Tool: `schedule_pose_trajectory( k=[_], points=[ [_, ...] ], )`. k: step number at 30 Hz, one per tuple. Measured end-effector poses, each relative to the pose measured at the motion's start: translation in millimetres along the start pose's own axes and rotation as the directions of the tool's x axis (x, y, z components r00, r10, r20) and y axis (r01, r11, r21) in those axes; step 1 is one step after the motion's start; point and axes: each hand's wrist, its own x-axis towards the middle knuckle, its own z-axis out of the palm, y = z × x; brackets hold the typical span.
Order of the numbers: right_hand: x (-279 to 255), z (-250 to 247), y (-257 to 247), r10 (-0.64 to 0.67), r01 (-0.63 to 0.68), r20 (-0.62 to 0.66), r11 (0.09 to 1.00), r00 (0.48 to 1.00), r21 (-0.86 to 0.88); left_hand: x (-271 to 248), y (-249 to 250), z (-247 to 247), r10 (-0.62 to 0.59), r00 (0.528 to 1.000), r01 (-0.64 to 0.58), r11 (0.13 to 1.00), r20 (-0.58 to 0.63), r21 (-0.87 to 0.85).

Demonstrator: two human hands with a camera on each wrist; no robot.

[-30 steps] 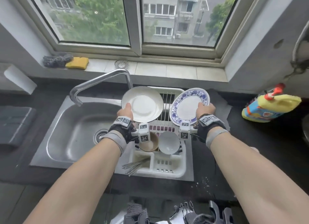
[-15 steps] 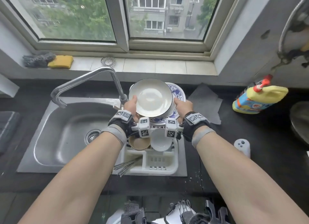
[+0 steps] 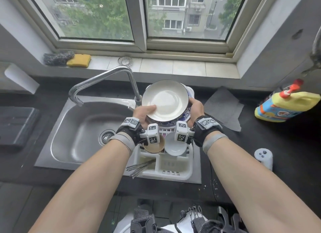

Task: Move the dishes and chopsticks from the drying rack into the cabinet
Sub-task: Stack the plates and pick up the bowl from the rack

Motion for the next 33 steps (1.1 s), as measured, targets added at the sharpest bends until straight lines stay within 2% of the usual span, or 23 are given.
schedule_pose_trajectory(
  k=[5, 8, 11, 14, 17, 20, 22, 24, 25, 28, 29, 30, 31, 32, 33],
  points=[
    [-8.9, 10.6, 4.5, 0.033, -0.036, 0.052, 0.998, 0.998, 0.057, -7.6, -5.8, -15.4, -0.067, 0.997, 0.066, 0.997, 0.048, 0.027],
    [-20.9, 29.3, 14.0, 0.083, -0.068, 0.157, 0.993, 0.984, -0.099, -1.5, -16.0, -39.3, -0.090, 0.996, 0.090, 0.995, 0.005, -0.042],
    [-34.4, 52.3, 25.5, 0.080, -0.039, 0.125, 0.952, 0.989, -0.303, 4.8, -27.0, -68.7, -0.104, 0.988, 0.092, 0.991, -0.116, -0.098],
    [-34.6, 60.3, 47.1, 0.215, -0.172, 0.073, 0.908, 0.974, -0.382, 13.9, -37.2, -102.2, -0.111, 0.982, 0.090, 0.986, -0.152, -0.138],
    [-33.9, 43.8, 75.4, 0.337, -0.289, -0.028, 0.761, 0.941, -0.581, 38.7, -50.9, -136.0, -0.133, 0.969, 0.099, 0.981, -0.210, -0.165],
    [-30.2, 25.0, 102.0, 0.374, -0.350, -0.135, 0.597, 0.917, -0.722, 44.9, -57.9, -149.0, -0.146, 0.964, 0.089, 0.965, -0.224, -0.245],
    [-11.6, 13.0, 123.3, 0.341, -0.327, -0.165, 0.500, 0.925, -0.802, 38.2, -57.9, -148.1, -0.121, 0.973, 0.068, 0.964, -0.197, -0.258],
    [4.4, 10.7, 138.2, 0.335, -0.268, -0.132, 0.400, 0.933, -0.876, 38.4, -57.5, -147.7, -0.113, 0.974, 0.065, 0.969, -0.195, -0.239],
    [1.7, 15.8, 139.2, 0.339, -0.256, -0.121, 0.389, 0.933, -0.885, 39.0, -56.9, -147.5, -0.110, 0.975, 0.066, 0.972, -0.191, -0.226],
    [-19.7, 29.1, 136.1, 0.344, -0.264, -0.097, 0.479, 0.934, -0.837, 44.8, -57.8, -149.1, -0.116, 0.977, 0.078, 0.976, -0.177, -0.204],
    [-20.8, 29.4, 139.6, 0.334, -0.245, -0.085, 0.473, 0.939, -0.846, 46.6, -58.1, -150.4, -0.120, 0.980, 0.088, 0.977, -0.161, -0.194],
    [-21.4, 29.3, 143.6, 0.340, -0.221, -0.077, 0.407, 0.937, -0.886, 47.6, -57.2, -151.0, -0.115, 0.982, 0.085, 0.979, -0.153, -0.186],
    [-24.3, 29.1, 145.1, 0.323, -0.199, -0.068, 0.392, 0.944, -0.898, 48.6, -56.1, -152.1, -0.110, 0.981, 0.081, 0.981, -0.162, -0.176],
    [-24.6, 28.8, 144.0, 0.312, -0.252, -0.115, 0.444, 0.943, -0.860, 50.6, -55.4, -152.9, -0.109, 0.980, 0.081, 0.983, -0.166, -0.164],
    [-27.3, 27.1, 139.9, 0.297, -0.283, -0.154, 0.459, 0.942, -0.842, 51.9, -54.2, -152.9, -0.107, 0.982, 0.083, 0.984, -0.155, -0.155]
  ],
)
